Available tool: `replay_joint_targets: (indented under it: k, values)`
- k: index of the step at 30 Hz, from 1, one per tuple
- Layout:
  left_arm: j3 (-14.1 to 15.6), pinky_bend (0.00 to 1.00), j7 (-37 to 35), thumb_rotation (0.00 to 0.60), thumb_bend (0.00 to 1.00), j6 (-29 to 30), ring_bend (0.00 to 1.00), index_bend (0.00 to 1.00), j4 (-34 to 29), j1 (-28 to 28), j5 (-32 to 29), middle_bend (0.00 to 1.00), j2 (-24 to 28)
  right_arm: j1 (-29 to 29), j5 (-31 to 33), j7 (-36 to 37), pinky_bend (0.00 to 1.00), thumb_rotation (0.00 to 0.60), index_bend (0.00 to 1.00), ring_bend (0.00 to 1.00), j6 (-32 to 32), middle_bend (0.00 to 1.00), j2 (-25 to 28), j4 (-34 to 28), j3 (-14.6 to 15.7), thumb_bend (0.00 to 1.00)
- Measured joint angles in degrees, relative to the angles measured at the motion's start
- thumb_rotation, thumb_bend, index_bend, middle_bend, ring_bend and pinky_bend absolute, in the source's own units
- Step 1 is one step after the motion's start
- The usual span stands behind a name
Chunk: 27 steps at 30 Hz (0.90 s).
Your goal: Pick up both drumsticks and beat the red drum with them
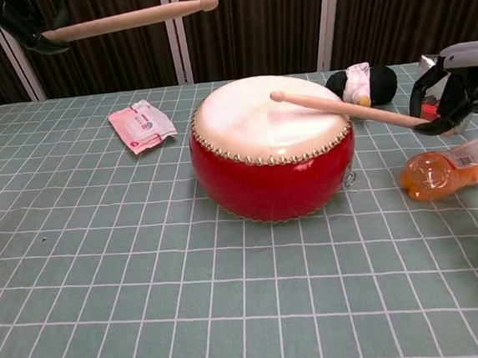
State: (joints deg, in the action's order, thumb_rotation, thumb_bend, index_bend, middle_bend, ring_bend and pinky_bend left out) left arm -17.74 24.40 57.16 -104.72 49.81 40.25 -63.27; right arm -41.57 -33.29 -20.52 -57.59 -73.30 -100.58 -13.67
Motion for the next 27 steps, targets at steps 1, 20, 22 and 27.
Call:
replay_joint_targets:
  k: [1, 20, 22, 27]
  values:
    - [0.20, 1.00, -0.23, 0.600, 0.58, -0.16, 1.00, 0.79, 0.21, -0.01, 0.16, 1.00, -0.08, -0.50, -0.03, -2.88, 0.95, 0.600, 0.99, 1.00, -1.73, 1.00, -0.97, 0.76, 0.61, 0.66]
    - [0.45, 1.00, 3.57, 0.600, 0.58, 2.35, 1.00, 0.79, -1.56, 3.91, -2.24, 1.00, -3.64, 4.57, -2.64, 2.21, 0.95, 0.600, 0.99, 1.00, -16.38, 1.00, 6.53, -4.82, -7.71, 0.66]
    - [0.21, 1.00, 4.73, 0.600, 0.58, 2.87, 1.00, 0.79, -1.69, 5.00, -3.45, 1.00, -4.64, 5.08, -3.28, 2.83, 0.95, 0.600, 0.99, 1.00, -15.93, 1.00, 6.88, -4.88, -7.54, 0.66]
    - [-0.22, 1.00, 9.73, 0.600, 0.58, 4.96, 1.00, 0.79, -0.18, 8.95, -6.61, 1.00, -9.23, 6.47, -4.94, 5.42, 0.95, 0.600, 0.99, 1.00, -14.27, 1.00, 8.00, -4.23, -7.28, 0.66]
